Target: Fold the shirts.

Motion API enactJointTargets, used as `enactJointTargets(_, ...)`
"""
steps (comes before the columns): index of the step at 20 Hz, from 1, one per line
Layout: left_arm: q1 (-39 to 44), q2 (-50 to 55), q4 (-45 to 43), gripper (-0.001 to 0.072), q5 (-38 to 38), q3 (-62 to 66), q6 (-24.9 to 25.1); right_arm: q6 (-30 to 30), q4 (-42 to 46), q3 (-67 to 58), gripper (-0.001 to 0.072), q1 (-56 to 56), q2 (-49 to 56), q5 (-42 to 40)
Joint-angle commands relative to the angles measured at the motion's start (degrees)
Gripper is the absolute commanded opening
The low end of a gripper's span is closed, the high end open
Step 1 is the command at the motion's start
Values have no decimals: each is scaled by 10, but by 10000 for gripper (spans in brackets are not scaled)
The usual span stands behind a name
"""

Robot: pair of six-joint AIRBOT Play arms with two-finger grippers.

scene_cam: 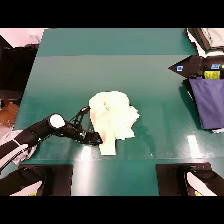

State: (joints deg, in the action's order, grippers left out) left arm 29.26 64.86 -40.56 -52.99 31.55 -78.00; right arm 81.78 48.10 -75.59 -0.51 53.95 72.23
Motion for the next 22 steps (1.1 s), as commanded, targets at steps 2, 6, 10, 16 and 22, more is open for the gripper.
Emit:
enactJointTargets(2,0,2,-8,547,55,-3,-12,0,0,-1,20,0,0,0)
enactJointTargets(6,0,45,20,473,56,-3,-14,0,1,-1,20,0,0,-2)
enactJointTargets(10,-5,48,5,25,26,16,7,0,2,0,21,0,0,5)
enactJointTargets(16,-99,-12,-172,25,-179,181,4,0,-1,148,501,4,0,12)
enactJointTargets(22,-139,-43,-229,25,-200,274,4,-83,-50,301,501,129,81,-123)
